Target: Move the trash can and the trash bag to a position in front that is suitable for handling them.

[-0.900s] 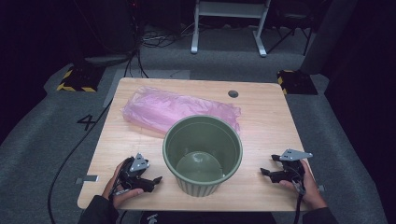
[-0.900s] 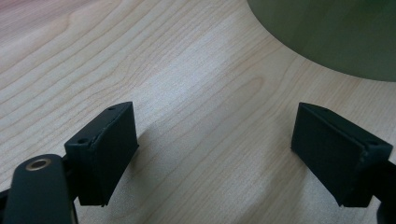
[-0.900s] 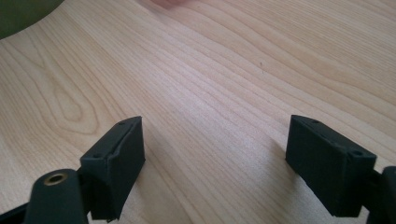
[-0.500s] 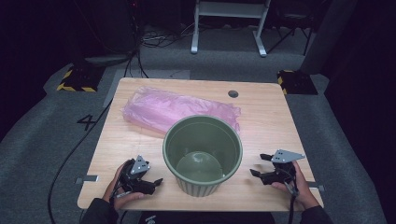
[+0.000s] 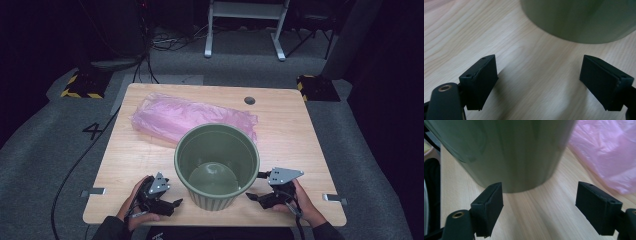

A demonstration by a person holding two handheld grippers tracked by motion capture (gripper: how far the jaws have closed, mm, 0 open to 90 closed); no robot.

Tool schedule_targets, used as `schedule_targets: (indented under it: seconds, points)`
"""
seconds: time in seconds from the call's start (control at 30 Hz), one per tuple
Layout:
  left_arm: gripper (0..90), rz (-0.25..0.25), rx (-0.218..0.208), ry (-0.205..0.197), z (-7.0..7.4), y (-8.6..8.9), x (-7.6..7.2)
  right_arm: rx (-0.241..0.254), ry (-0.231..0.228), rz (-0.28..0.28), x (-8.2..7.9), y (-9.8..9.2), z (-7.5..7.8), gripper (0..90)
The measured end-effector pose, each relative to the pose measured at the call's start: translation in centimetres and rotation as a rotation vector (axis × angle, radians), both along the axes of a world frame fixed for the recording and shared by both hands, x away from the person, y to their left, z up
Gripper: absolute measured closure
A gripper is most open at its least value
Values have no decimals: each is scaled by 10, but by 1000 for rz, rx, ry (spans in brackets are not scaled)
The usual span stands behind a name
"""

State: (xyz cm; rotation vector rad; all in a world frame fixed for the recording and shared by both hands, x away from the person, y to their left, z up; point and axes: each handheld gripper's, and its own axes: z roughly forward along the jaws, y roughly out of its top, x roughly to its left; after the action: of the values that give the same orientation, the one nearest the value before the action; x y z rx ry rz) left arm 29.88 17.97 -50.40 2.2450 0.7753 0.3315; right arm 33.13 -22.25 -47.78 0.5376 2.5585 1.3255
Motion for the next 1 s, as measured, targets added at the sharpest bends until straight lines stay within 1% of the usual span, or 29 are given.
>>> schedule_targets:
  seconds: [0.1, 0.13, 0.23, 0.27, 0.4, 0.47, 0.6, 0.63, 0.67, 0.73, 0.8, 0.87, 0.9, 1.0]
  points:
    - [140, -11, -2, 3, 0, -5, -1, 1, 5, 12, 0, 5, -1, 222]
    - [139, -16, 1, 5, 0, -9, 0, 1, 5, 25, 0, 11, -1, 225]
    - [120, -15, -2, 6, 0, -12, 1, 6, 4, 38, 1, 16, -1, 217]
    - [111, -13, 2, 10, 0, -16, 3, -6, 5, 56, 1, 22, -3, 218]
    - [103, -19, 3, 10, 0, -19, 5, -18, 8, 77, 1, 31, -6, 223]
    - [97, -25, 6, 9, 0, -19, 6, -25, 2, 80, 2, 34, -6, 229]
    - [93, -26, 6, 11, 0, -20, 9, -20, 5, 77, 7, 39, -6, 256]
    - [94, -21, 3, 13, 0, -20, 10, -21, 1, 73, 8, 40, -6, 274]
    - [94, -21, 3, 13, 0, -20, 10, -21, 1, 73, 8, 40, -6, 274]
    - [93, -7, 6, 10, 0, -20, 14, -18, -4, 61, 12, 44, -6, 314]
    - [93, -3, 5, 12, 0, -20, 15, -15, -3, 62, 13, 44, -5, 314]
    - [94, 3, 4, 14, 0, -20, 18, -14, -11, 64, 18, 48, -3, 327]
    - [93, 10, 5, 11, 0, -19, 21, -15, -12, 62, 20, 49, -3, 330]
    - [94, 17, 5, 11, 0, -18, 25, -18, -13, 66, 27, 47, -2, 346]
